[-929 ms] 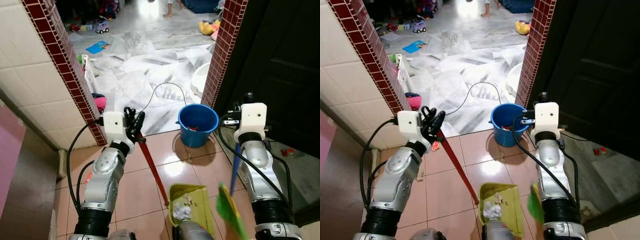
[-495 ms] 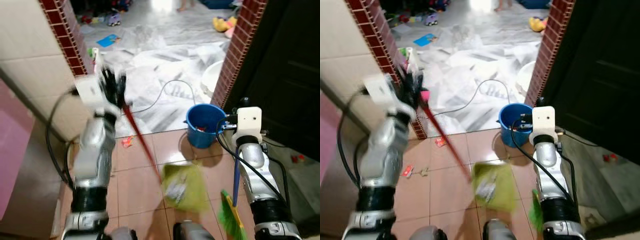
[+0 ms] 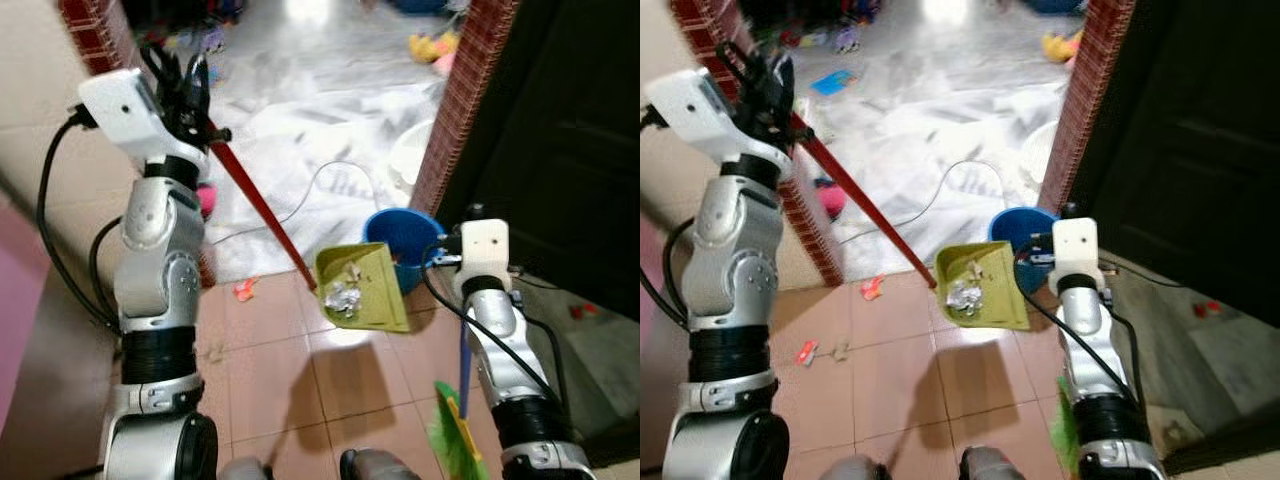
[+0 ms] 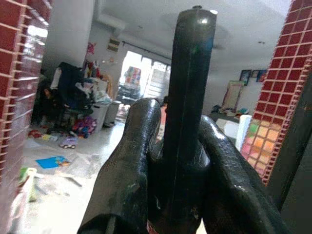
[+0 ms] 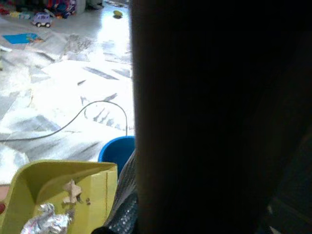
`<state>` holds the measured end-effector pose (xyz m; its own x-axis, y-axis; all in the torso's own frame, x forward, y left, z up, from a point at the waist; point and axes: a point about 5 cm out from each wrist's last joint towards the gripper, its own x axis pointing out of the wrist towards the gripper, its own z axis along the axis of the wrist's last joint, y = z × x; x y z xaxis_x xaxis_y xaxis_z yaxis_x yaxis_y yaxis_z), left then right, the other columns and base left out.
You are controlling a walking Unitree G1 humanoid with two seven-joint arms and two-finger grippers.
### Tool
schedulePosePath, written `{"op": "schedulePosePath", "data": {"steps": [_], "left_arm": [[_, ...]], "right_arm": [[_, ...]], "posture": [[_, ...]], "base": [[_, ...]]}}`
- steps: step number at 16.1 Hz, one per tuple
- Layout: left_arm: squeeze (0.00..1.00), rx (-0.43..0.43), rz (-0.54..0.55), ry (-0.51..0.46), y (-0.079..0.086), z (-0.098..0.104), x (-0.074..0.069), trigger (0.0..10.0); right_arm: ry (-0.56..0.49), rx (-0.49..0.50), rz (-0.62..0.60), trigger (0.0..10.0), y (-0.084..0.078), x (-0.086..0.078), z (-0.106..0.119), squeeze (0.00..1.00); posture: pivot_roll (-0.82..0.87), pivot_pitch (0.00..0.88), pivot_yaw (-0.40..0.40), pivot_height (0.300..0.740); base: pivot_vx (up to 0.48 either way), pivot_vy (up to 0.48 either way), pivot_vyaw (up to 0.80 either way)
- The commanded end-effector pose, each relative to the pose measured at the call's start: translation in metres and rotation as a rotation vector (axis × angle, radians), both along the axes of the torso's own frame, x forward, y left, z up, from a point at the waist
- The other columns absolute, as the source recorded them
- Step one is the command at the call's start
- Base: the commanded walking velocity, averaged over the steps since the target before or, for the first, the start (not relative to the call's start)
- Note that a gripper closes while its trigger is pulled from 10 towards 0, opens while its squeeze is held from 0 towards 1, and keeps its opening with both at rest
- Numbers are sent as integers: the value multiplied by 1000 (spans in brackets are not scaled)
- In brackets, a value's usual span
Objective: Sweep floor
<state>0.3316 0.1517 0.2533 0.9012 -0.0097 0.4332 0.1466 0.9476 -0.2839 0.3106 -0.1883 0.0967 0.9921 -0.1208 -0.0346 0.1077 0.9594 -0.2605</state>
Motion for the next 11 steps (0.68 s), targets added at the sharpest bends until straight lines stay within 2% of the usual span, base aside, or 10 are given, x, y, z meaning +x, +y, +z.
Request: {"op": "schedulePosePath", "data": {"steps": [1, 7, 9, 11], "left_arm": [[0, -39, -24, -79, -5, 20, 0, 10000], [0, -54, -26, -103, -8, 29, 2, 10000], [0, -62, 1, -118, -6, 34, 2, 10000], [0, -60, 48, -128, -2, 37, 2, 10000]], "right_arm": [[-7, 4, -6, 10000, 0, 3, 3, 0], [-15, 22, 23, 10000, 7, 3, 2, 0], [-25, 19, 44, 10000, 10, 3, 4, 0], [-27, 22, 50, 10000, 11, 4, 4, 0]], "posture": [[-52, 0, 42, 740], [-52, 0, 49, 740], [-52, 0, 49, 740], [-53, 0, 49, 740]], "base": [[409, 0, -800], [471, 0, -720], [474, 0, 0], [407, 253, 0]]}}
